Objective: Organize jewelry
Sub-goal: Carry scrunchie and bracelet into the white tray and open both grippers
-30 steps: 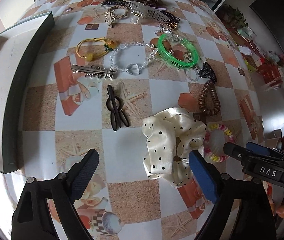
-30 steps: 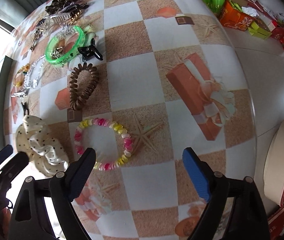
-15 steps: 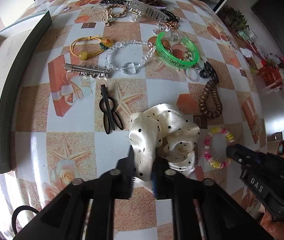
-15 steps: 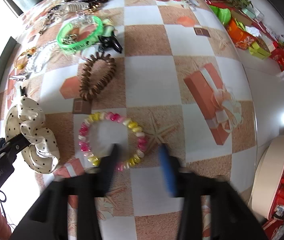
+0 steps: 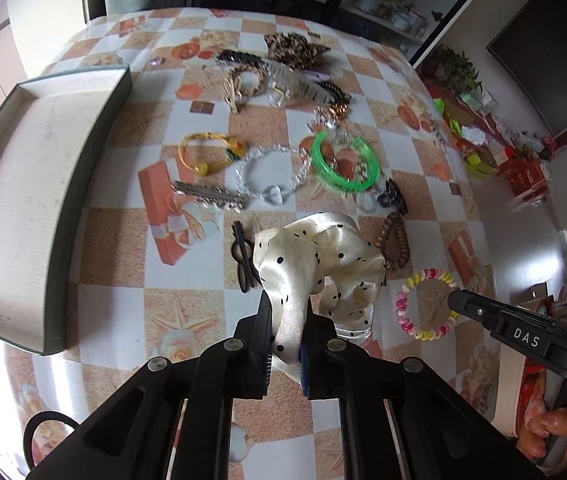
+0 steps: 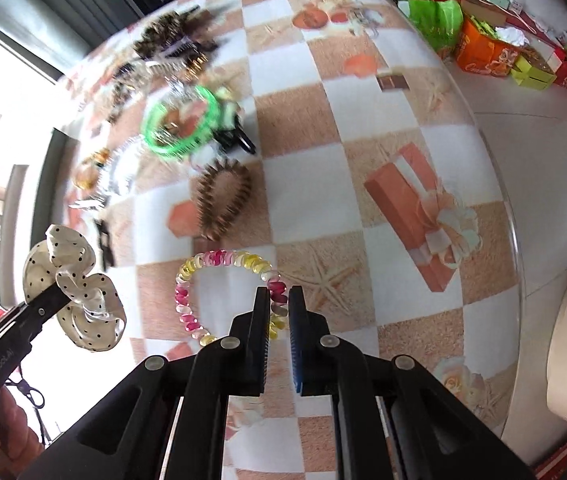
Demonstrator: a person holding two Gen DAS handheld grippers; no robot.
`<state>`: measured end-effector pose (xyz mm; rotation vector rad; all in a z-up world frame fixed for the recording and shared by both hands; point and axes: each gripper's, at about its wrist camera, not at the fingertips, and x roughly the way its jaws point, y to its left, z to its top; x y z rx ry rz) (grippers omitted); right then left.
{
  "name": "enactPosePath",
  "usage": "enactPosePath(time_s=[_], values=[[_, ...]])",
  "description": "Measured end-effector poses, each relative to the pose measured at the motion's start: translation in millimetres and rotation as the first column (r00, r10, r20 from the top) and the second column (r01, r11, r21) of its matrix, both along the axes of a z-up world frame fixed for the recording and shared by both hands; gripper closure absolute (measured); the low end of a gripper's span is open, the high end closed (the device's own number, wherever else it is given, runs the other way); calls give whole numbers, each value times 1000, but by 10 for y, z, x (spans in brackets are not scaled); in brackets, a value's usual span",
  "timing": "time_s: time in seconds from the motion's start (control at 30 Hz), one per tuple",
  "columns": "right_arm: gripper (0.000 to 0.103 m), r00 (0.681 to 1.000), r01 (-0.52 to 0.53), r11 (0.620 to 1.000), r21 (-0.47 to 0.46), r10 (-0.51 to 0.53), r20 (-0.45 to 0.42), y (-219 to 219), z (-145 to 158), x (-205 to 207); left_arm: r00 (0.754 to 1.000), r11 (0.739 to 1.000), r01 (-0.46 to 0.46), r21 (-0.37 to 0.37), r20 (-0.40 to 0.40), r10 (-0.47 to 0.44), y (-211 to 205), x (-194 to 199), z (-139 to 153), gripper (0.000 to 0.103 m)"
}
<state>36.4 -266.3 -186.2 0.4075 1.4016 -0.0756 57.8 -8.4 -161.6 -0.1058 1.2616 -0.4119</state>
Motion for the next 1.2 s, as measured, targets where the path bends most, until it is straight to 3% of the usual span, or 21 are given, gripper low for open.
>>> enactPosePath(time_s=[0.33,0.67,0.83,1.03,1.2], values=[[93,986,-126,990,65,118,120,551,465,538,984,988,-151,-17,92,152,671,218,393,90],[93,917,-354,929,108,321,238,1701,745,1300,941,951,-306,52,169,294,1532,577,429,90],[93,883,-431,894,127,388,265,2246,742,1630,914,919,-381,104,189,358,1941,853,349,90],[93,864,-479,866,141,436,253,2737,536,1993,892,890,-439,126,184,413,2340,1254,112,90],[93,855,-498,859,122,463,233,3039,323,2215,893,881,-445,162,151,423,2441,1449,-196,90]])
